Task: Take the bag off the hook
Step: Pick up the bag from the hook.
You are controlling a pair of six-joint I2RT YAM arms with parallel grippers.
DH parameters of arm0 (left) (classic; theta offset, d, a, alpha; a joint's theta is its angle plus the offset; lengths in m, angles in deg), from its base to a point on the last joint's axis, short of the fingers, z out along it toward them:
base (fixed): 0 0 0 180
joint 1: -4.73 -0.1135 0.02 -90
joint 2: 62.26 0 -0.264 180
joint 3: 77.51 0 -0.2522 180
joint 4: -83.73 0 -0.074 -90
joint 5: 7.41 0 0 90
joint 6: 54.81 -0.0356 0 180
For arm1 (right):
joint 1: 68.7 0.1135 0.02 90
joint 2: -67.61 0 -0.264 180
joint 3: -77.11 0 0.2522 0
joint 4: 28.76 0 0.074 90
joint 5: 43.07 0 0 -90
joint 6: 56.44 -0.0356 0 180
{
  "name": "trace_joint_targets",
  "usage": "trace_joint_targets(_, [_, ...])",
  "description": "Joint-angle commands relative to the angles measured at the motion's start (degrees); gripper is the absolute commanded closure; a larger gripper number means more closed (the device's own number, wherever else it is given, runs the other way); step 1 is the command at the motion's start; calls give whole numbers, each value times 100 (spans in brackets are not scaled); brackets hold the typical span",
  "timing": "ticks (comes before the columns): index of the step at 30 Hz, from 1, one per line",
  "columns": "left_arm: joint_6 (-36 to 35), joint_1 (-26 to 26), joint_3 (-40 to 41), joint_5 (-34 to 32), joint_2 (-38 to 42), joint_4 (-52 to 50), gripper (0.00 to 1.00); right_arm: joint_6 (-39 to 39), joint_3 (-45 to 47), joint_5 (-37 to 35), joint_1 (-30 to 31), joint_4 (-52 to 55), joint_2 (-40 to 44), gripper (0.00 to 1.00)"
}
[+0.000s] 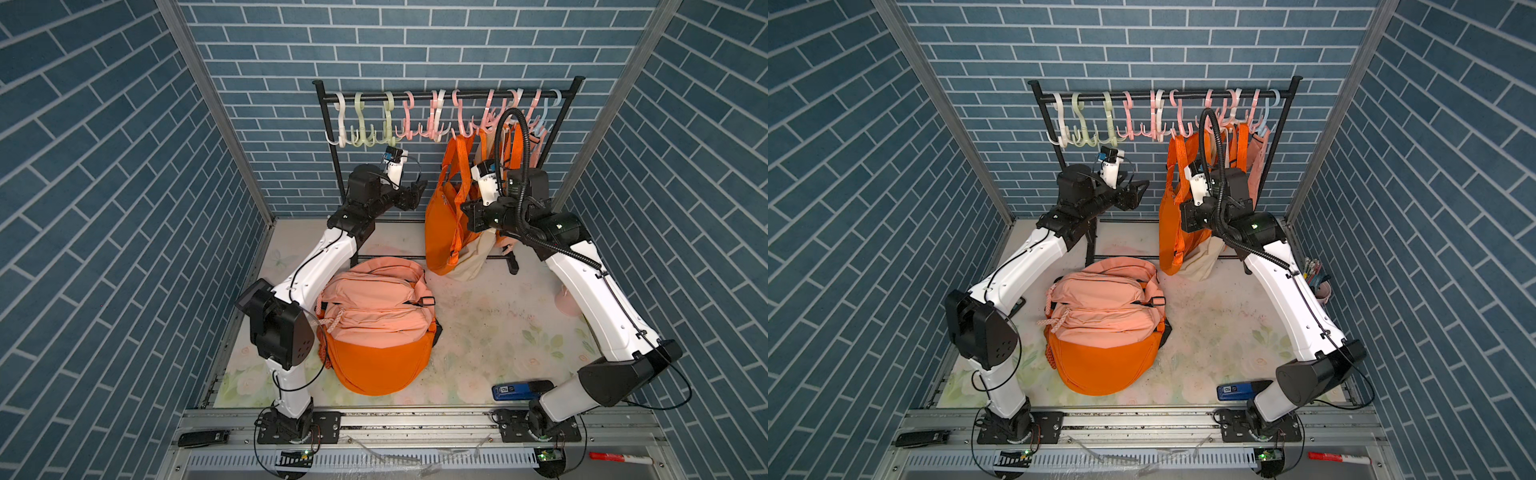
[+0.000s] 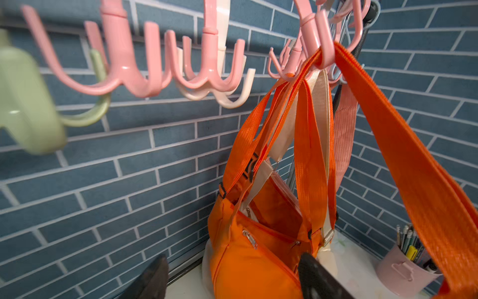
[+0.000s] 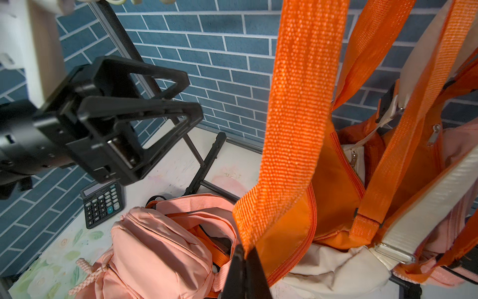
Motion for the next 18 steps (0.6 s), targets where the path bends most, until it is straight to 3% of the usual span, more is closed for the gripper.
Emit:
trace_joint_targets(1, [-343,149,-555,271,-333,-95,33,-99,143,371,-19,-123,207,100])
trace_joint_targets(11, [-544,196,-2422,442,-1548,-236,38,-170,324,691,-89,-261,264,100])
trace_joint_targets(18, [-576,208,-3200,633,-2175,34,51,-284,461,868,-98,-365,308,100])
